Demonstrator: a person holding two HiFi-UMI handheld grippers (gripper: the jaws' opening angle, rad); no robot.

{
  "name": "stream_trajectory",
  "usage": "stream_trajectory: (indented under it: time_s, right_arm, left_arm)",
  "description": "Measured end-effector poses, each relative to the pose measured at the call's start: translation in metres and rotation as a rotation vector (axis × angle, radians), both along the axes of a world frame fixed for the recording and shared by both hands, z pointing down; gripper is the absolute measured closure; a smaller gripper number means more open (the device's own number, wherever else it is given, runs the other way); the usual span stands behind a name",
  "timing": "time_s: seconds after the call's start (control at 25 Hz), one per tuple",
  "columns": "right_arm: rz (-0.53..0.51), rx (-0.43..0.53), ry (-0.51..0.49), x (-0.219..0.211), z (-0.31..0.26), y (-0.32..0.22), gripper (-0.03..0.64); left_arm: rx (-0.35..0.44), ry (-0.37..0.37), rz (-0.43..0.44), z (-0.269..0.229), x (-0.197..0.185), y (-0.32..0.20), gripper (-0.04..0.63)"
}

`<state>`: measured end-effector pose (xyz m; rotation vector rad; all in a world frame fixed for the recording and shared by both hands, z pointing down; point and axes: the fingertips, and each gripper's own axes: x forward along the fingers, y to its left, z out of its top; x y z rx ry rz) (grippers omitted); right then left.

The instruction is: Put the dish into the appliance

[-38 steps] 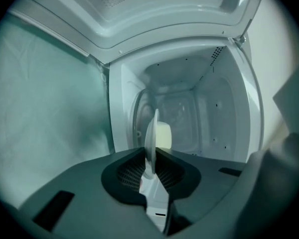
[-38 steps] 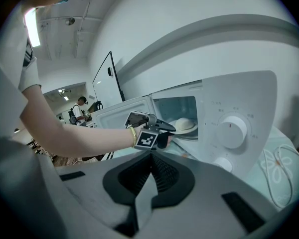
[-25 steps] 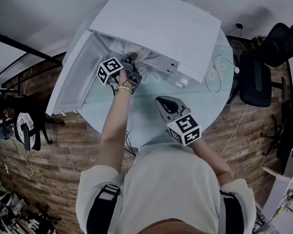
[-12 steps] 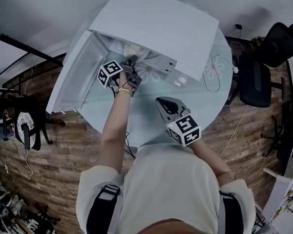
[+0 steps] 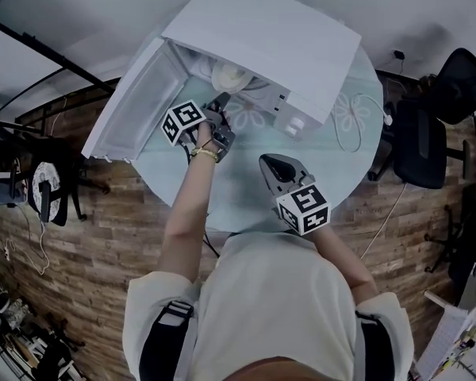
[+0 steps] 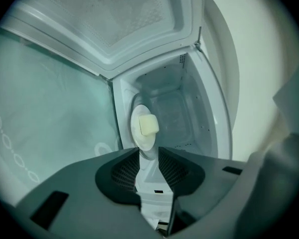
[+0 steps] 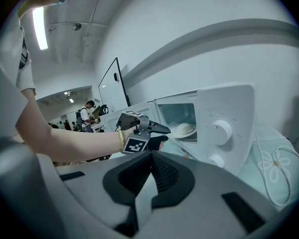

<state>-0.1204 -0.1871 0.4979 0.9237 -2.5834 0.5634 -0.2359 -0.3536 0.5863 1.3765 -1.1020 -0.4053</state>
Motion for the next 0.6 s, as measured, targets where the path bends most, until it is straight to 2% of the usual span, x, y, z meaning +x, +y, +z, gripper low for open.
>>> stream_trajectory:
  time_s: [0.16,0.28,0.44,0.6]
  right_arm:
    - [-0.026,0.009,-0.006,0.012,-0.005,0.006,0.611]
    - [-0.053,0.019,-0.005,0.021,-0.01,0.013,0.611]
    - [-0.079,0.024,-0.008,0.035,-0.012,0.02,0.611]
    - [-0.109,0.017,-0.016,0.047,-0.012,0.031,0.611]
  left_arm:
    - [0.023,-0.069,-0.007,-0.016,0.007,0.027,0.553]
    - [0.043,-0.094,-0.017,-0.028,0.016,0.053,0.584]
    - [0.057,-0.101,-0.026,-0.038,0.032,0.091,0.586]
    - [0.081,-0.189,0.004,-0.049,0.048,0.131,0.586]
